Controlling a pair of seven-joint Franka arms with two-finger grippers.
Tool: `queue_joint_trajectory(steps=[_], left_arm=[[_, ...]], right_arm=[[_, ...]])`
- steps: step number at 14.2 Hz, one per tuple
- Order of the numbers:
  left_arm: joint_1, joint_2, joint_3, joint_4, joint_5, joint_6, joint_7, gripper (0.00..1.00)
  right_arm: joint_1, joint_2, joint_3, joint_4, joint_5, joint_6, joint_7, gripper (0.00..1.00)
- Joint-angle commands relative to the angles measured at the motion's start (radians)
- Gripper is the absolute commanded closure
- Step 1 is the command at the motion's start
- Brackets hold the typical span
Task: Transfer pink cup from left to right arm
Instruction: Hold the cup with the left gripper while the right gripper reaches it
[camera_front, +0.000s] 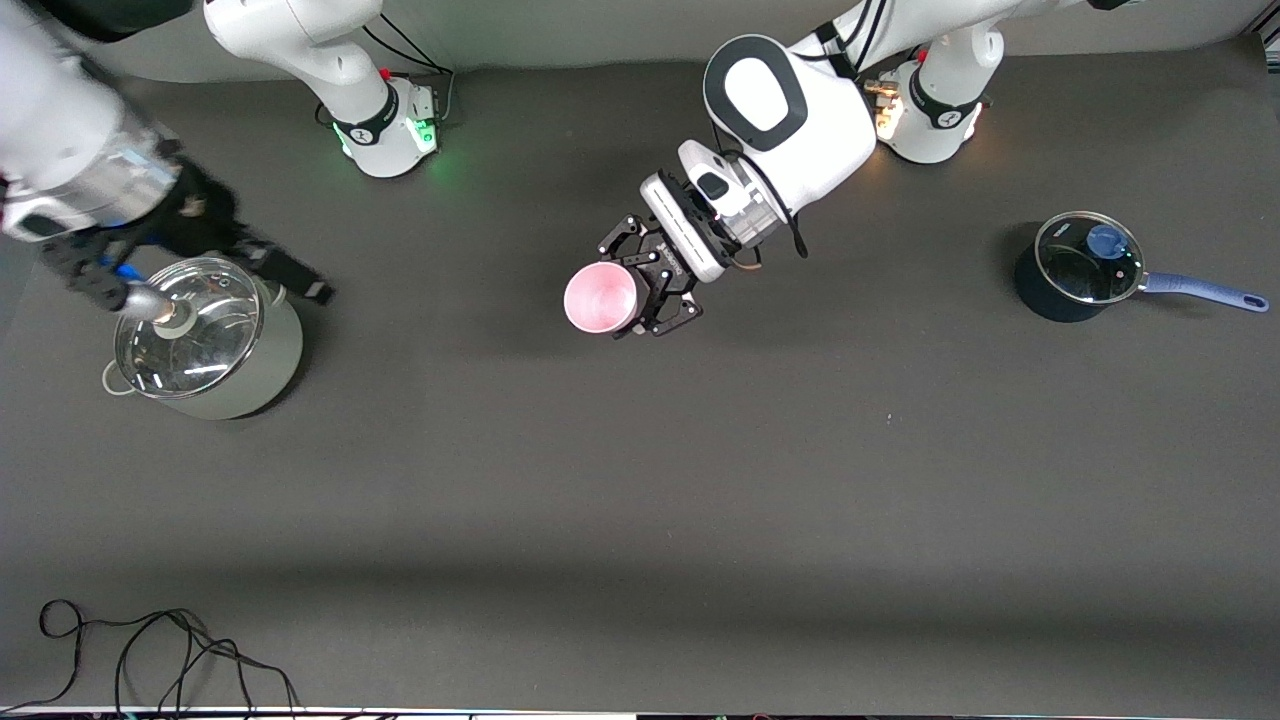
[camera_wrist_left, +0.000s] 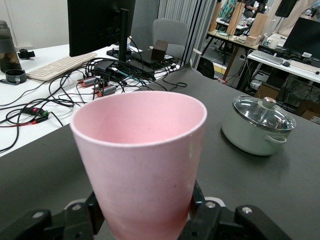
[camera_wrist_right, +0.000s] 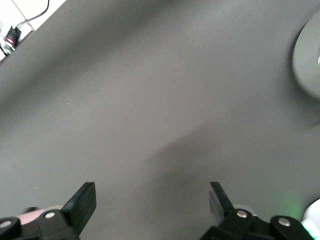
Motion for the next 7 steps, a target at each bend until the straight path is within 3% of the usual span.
queue_joint_trajectory(steps=[1, 4, 7], left_arm=[[-0.024, -0.016, 0.014, 0.009, -0.016, 0.025, -0.013, 0.61], [-0.024, -0.016, 0.014, 0.014, -0.016, 0.026, -0.013, 0.61], [-0.024, -0.015, 0.014, 0.015, -0.016, 0.031, -0.016, 0.61]], right_arm=[[0.096, 0.15, -0.011, 0.185, 0.033, -0.011, 0.218, 0.0], [0.159, 0.279, -0.011, 0.319, 0.045, -0.011, 0.396, 0.0], [0.23, 0.33, -0.013, 0.34, 0.043, -0.011, 0.48, 0.0]])
